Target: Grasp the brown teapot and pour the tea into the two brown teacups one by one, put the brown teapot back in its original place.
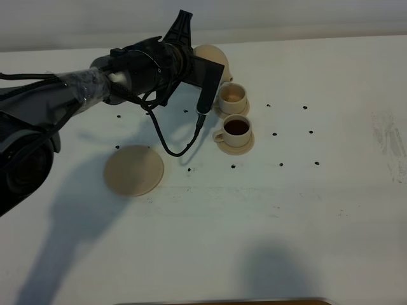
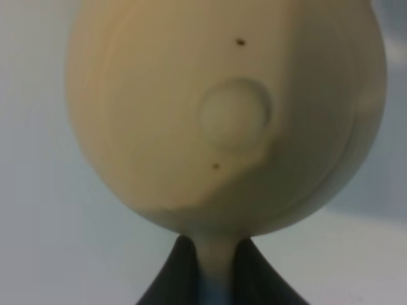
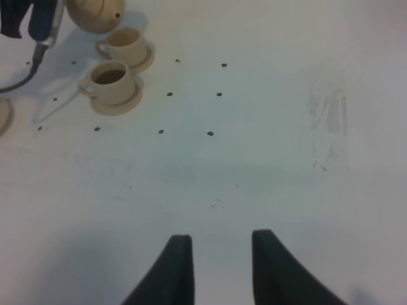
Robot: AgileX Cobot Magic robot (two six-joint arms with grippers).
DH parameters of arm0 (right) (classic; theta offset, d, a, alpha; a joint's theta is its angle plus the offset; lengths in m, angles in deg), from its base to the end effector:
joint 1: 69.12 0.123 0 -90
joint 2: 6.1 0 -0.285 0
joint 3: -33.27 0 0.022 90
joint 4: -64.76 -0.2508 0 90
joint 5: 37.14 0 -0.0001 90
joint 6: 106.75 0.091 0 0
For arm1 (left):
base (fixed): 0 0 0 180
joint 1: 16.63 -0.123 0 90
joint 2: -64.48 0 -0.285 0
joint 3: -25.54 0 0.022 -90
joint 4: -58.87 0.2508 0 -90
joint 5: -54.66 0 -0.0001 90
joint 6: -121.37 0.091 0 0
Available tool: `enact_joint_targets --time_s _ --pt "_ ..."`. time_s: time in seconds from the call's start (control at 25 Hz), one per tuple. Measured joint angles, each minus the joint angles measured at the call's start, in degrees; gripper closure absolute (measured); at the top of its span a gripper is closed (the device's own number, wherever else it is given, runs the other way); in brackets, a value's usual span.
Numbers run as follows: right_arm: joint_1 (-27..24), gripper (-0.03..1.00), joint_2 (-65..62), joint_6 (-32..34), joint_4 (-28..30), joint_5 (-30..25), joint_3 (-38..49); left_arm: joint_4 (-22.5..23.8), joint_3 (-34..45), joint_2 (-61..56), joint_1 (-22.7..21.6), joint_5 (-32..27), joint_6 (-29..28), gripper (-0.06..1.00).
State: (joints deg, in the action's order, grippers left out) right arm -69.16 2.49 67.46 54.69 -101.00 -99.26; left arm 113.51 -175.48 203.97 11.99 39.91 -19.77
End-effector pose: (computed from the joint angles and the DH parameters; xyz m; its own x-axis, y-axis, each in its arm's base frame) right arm -0.0079 0.0143 0.2794 -0.4902 -0.0223 -0.8713 -0.1471 0.9874 0.0575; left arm 0.4643 -0.2317 0.1541 0.3469 0.9240 0.1612 0.5148 -0.3312 0.7908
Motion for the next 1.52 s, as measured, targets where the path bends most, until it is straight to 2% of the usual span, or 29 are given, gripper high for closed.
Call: enact_joint_targets --time_s 0.56,1.0,1.52 --pt "0.0 0.75 0.0 0.0 0.0 0.0 0.0 4.0 -3.2 2.0 1.9 -2.0 0.0 0.78" --pt "0.0 0.75 0.0 0.0 0.0 0.0 0.0 4.6 -3.2 1.4 2.0 -3.4 0.6 0.78" --pt "0.0 0.75 0.0 0.0 0.0 0.0 0.0 5.3 -3.2 0.6 2.3 -3.3 8.0 0.78"
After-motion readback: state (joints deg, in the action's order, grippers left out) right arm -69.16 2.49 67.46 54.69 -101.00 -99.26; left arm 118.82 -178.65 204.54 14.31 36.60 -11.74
